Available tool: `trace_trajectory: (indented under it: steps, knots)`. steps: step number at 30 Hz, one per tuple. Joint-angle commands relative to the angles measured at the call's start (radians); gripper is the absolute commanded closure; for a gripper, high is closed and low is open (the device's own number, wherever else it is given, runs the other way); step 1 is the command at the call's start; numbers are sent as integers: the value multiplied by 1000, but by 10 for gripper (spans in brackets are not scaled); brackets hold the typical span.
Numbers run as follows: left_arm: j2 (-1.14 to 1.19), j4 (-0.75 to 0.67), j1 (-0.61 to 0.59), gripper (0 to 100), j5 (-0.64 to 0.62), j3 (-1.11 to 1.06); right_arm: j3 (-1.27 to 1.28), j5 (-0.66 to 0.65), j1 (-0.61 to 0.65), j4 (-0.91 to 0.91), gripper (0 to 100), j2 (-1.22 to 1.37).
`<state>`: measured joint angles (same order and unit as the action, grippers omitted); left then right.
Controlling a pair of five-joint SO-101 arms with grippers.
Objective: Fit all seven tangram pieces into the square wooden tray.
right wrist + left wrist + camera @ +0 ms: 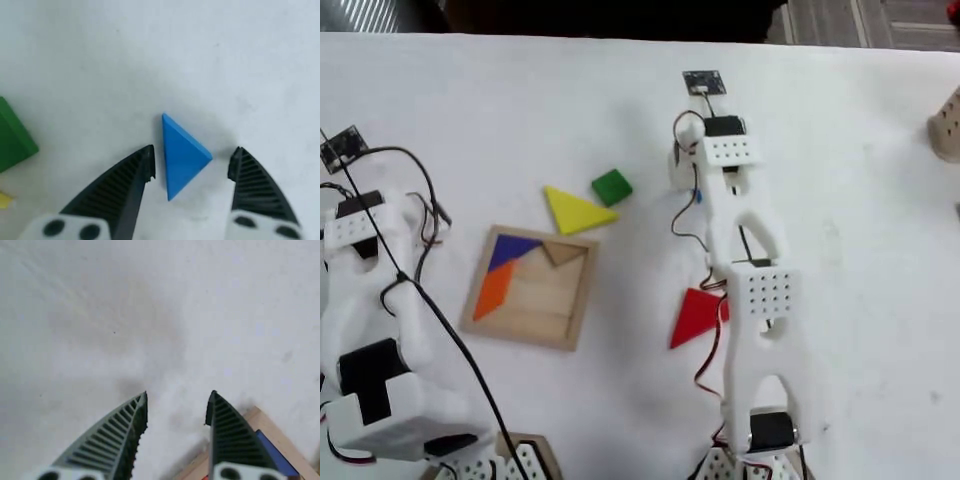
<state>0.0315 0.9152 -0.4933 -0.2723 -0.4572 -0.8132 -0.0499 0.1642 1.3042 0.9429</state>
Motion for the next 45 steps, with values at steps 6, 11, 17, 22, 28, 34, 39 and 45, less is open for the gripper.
trace_trajectory:
  steps: [6, 11, 17, 22, 28, 34, 39, 45]
  knots:
    - [-5, -23, 10, 801, 12, 8, -51, 8, -33, 21, 842, -16]
    - [-5, -23, 10, 801, 12, 8, -52, 8, -31, 38, 827, -16]
    - [-5, -20, 10, 801, 12, 8, -52, 8, -33, 39, 909, -16]
    - [-5, -20, 10, 801, 12, 8, -52, 5, -33, 39, 889, -16]
    - [-5, -20, 10, 801, 12, 8, -52, -41, -31, 44, 891, -22]
    - [-5, -21, 10, 801, 12, 8, -81, -41, -33, 110, 982, -47]
    - [-5, -21, 10, 801, 12, 8, -87, -41, -33, 120, 981, -54]
    - [-5, -23, 10, 801, 12, 8, -137, -34, -22, 251, 981, -102]
